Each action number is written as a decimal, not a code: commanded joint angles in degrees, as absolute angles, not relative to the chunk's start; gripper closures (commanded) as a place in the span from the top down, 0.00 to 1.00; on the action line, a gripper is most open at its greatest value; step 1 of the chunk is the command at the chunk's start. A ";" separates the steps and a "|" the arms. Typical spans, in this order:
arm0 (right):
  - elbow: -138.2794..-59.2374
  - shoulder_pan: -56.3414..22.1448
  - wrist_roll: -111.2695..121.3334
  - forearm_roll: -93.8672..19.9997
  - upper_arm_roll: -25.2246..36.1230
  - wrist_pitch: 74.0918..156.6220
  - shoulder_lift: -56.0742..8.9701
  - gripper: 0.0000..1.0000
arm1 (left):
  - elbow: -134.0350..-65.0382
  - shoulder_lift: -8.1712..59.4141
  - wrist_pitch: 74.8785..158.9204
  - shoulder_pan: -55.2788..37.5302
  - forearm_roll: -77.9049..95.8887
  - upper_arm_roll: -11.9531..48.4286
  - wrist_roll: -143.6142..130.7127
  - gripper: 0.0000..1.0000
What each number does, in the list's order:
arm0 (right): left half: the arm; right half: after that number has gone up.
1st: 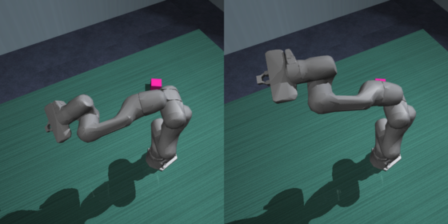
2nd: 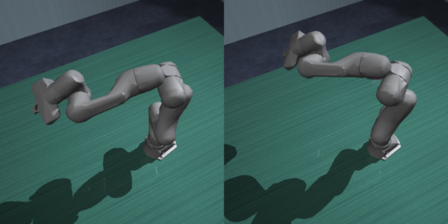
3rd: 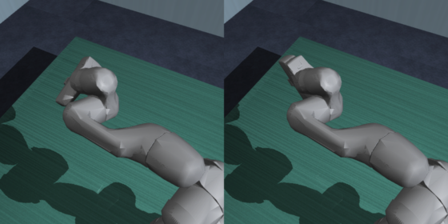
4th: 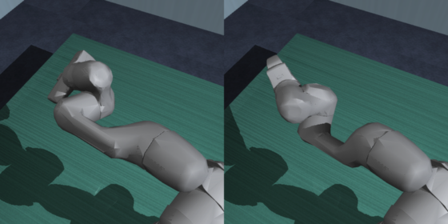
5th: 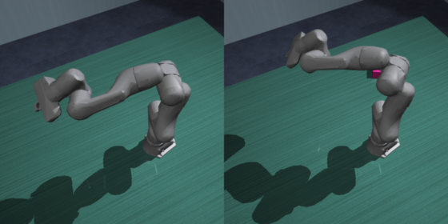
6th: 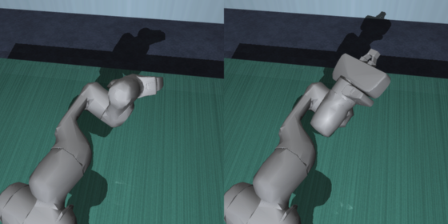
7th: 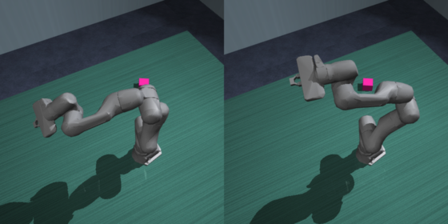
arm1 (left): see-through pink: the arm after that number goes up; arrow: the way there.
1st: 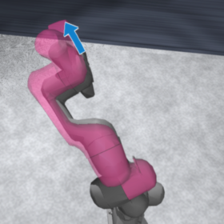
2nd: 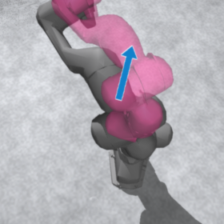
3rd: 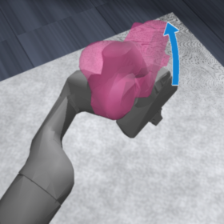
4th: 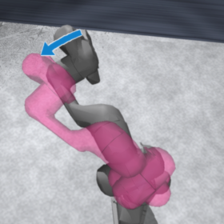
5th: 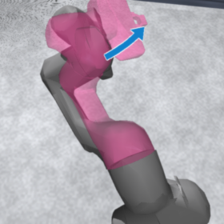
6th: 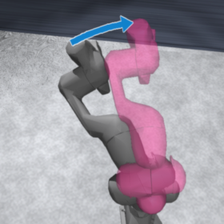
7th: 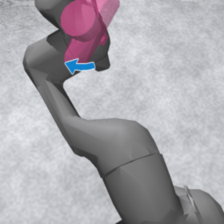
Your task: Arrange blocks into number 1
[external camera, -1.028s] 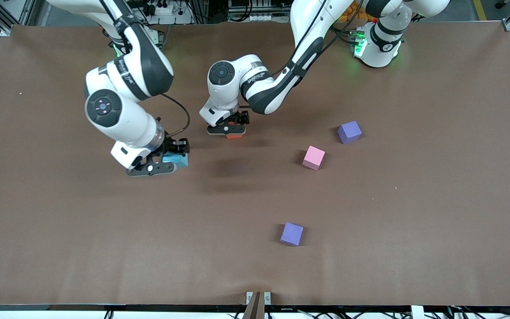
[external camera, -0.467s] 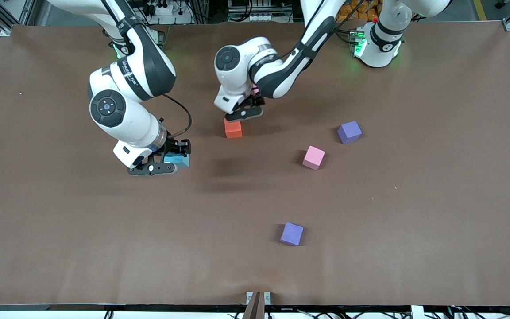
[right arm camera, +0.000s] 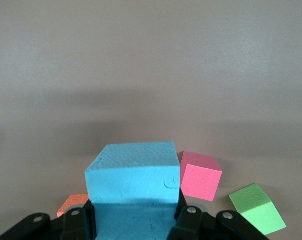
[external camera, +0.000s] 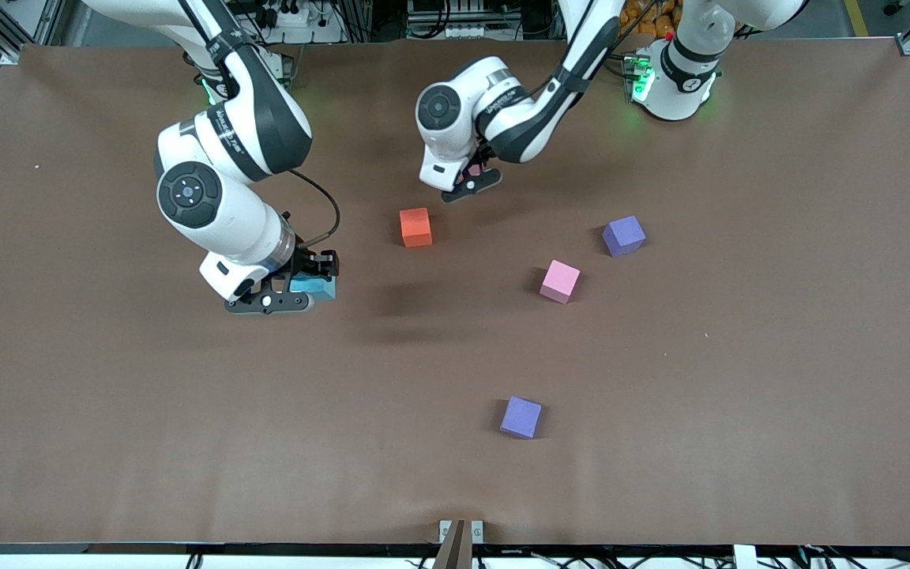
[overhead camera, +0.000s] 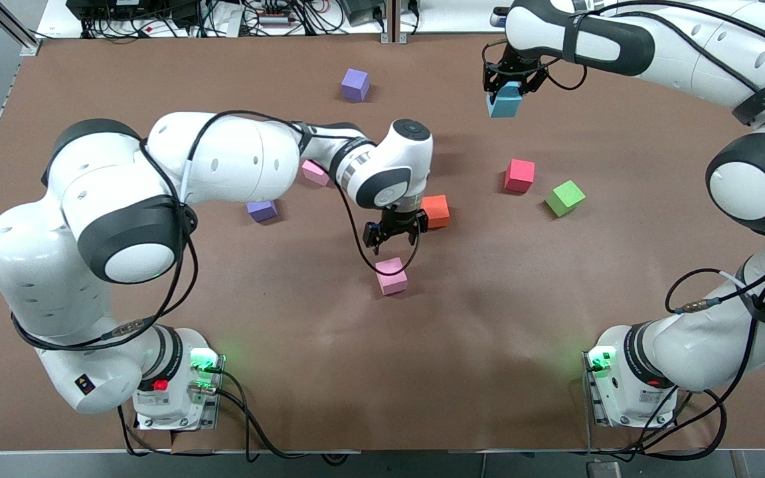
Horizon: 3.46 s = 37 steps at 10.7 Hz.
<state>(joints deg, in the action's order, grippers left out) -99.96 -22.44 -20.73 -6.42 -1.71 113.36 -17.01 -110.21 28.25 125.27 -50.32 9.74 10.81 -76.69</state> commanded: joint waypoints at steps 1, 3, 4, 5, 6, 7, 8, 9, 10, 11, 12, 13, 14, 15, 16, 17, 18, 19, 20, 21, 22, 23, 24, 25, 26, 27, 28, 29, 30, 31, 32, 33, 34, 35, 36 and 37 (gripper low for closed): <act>-100.63 -21.80 -21.62 -6.15 -1.93 114.25 -17.05 0.00 | -118.01 23.22 130.06 -50.10 13.53 11.68 -77.87 1.00; -100.63 -21.45 -21.62 -6.06 -1.93 114.43 -17.31 0.00 | -119.18 23.11 131.31 -50.19 14.67 12.04 -77.96 1.00; -100.55 -20.84 -21.62 -6.06 -1.93 114.52 -17.31 0.00 | -119.18 23.46 131.57 -50.27 14.68 12.13 -77.96 1.00; -100.63 -20.57 -21.53 -5.72 -1.93 114.61 -17.40 0.00 | -119.27 23.81 132.27 -50.53 14.76 12.65 -77.96 1.00; -100.63 -20.48 -21.53 -5.36 -1.93 114.61 -17.49 0.00 | -119.27 24.43 133.41 -50.54 15.20 13.27 -77.96 1.00; -100.63 -20.48 -21.53 -5.36 -1.93 114.61 -17.58 0.00 | -119.18 25.13 134.64 -50.62 15.29 13.53 -77.96 1.00; -100.63 -20.39 -21.53 -5.36 -1.93 114.61 -17.67 0.00 | -119.18 25.48 135.34 -50.97 15.29 13.54 -77.96 1.00; -100.63 -20.39 -21.53 -5.36 -1.93 114.70 -17.93 0.00 | -119.18 25.84 135.44 -51.15 15.29 13.54 -77.96 1.00; -100.55 -20.39 -21.53 -5.27 -1.93 114.70 -18.28 0.00 | -119.18 26.01 135.53 -51.33 15.29 13.54 -77.87 1.00; -100.55 -20.39 -21.53 -5.27 -1.93 114.70 -18.37 0.00 | -119.09 26.45 135.44 -51.50 15.29 13.54 -77.87 1.00; -100.63 -20.39 -21.53 -5.27 -1.93 115.13 -18.89 0.00 | -118.92 26.80 135.53 -51.68 14.86 13.54 -77.87 1.00; -100.63 -20.65 -21.62 -5.36 -1.93 116.09 -19.42 0.00 | -118.92 27.07 135.44 -51.94 14.59 13.54 -77.52 0.62; -100.63 -21.26 -21.80 -5.36 -2.02 117.32 -20.55 0.00 | -118.92 27.24 135.44 -52.55 14.59 13.45 -77.35 0.05; -100.63 -21.97 -22.23 -5.45 -2.02 118.12 -21.26 0.00 | -118.74 27.25 135.35 -53.25 14.50 13.36 -77.17 0.00; -100.63 -22.41 -22.41 -5.62 -2.02 118.73 -21.79 0.00 | -118.22 27.07 135.09 -53.26 14.41 13.36 -77.08 0.00; -100.63 -22.67 -22.41 -5.80 -2.11 119.09 -22.58 0.00 | -117.34 26.81 134.91 -53.17 13.89 13.19 -77.08 0.00; -100.63 -23.72 -22.50 -5.97 -2.11 119.87 -23.28 0.00 | -115.51 26.81 134.83 -52.91 11.89 13.27 -77.34 0.00; -100.63 -23.99 -22.94 -5.98 -2.11 120.32 -23.46 0.00 | -112.70 27.24 134.82 -52.74 11.52 13.27 -77.34 0.00; -100.55 -23.99 -22.94 -5.98 -2.02 120.32 -23.73 0.00 | -109.46 29.07 134.82 -52.73 11.43 13.18 -77.34 0.00; -100.55 -23.82 -22.94 -5.98 -2.02 120.32 -23.64 0.00 | -106.38 31.27 134.82 -52.91 10.99 13.10 -77.34 0.00; -100.46 -23.30 -22.85 -5.98 -2.02 120.06 -23.38 0.00 | -103.30 33.46 134.82 -53.00 9.42 13.18 -77.60 0.00; -100.46 -23.03 -22.76 -5.89 -1.93 119.88 -23.12 0.00 | -101.97 34.53 134.48 -53.09 9.06 13.10 -77.61 0.00; -100.20 -21.98 -22.15 -5.80 -1.93 119.71 -22.94 0.00 | -101.69 34.54 134.39 -53.09 8.97 13.10 -77.52 0.00; -100.20 -21.19 -21.71 -5.71 -1.93 119.62 -22.94 0.00 | -101.34 34.54 134.38 -53.09 8.88 13.10 -77.35 0.00; -100.20 -21.09 -21.54 -5.63 -1.93 119.62 -22.85 0.00 | -99.95 35.41 134.38 -53.09 7.48 13.01 -77.26 0.00; -100.28 -21.09 -21.53 -5.63 -1.93 119.53 -22.85 0.00 | -98.19 36.46 134.38 -53.00 6.43 12.92 -77.26 0.00; -100.28 -21.09 -21.53 -5.54 -1.93 119.53 -22.85 0.00 | -96.43 37.78 134.38 -52.91 5.37 12.83 -77.08 0.00; -100.28 -21.09 -21.53 -5.54 -1.93 119.53 -22.85 0.00 | -95.29 38.92 134.21 -52.82 2.75 12.83 -76.82 0.00; -100.28 -21.01 -21.62 -5.62 -1.93 119.53 -22.85 0.00 | -95.19 39.11 133.95 -52.56 0.11 12.83 -73.95 0.00; -100.28 -21.01 -21.62 -5.54 -1.93 119.53 -22.85 0.00 | -95.10 39.29 132.81 -52.04 0.00 12.83 -69.57 0.00; -100.28 -21.01 -21.53 -5.54 -1.93 119.62 -22.85 0.00 | -94.92 39.29 131.32 -51.68 0.35 12.83 -66.22 0.00; -100.28 -20.83 -21.62 -5.62 -1.93 119.62 -22.85 0.00 | -94.92 39.29 130.96 -51.59 0.35 12.83 -64.88 0.00; -100.28 -20.83 -21.62 -5.54 -1.93 119.62 -22.94 0.00 | -94.83 39.37 130.96 -51.59 0.00 12.83 -64.08 0.00; -100.28 -20.83 -21.62 -5.54 -1.93 119.62 -22.94 0.00 | -94.75 39.46 130.96 -51.59 0.17 12.83 -62.85 0.00; -100.28 -20.83 -21.62 -5.54 -1.93 119.62 -22.94 0.00 | -93.88 39.72 130.87 -51.59 0.18 12.75 -62.75 0.00; -100.28 -20.83 -21.62 -5.54 -1.93 119.62 -22.94 0.00 | -93.26 40.34 130.78 -51.68 0.09 12.83 -62.84 0.00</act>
<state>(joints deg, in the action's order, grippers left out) -99.93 -21.41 -21.70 -6.09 -1.52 120.05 -23.86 -95.71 38.98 132.25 -51.72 1.40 12.62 -63.58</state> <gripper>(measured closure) 0.441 0.401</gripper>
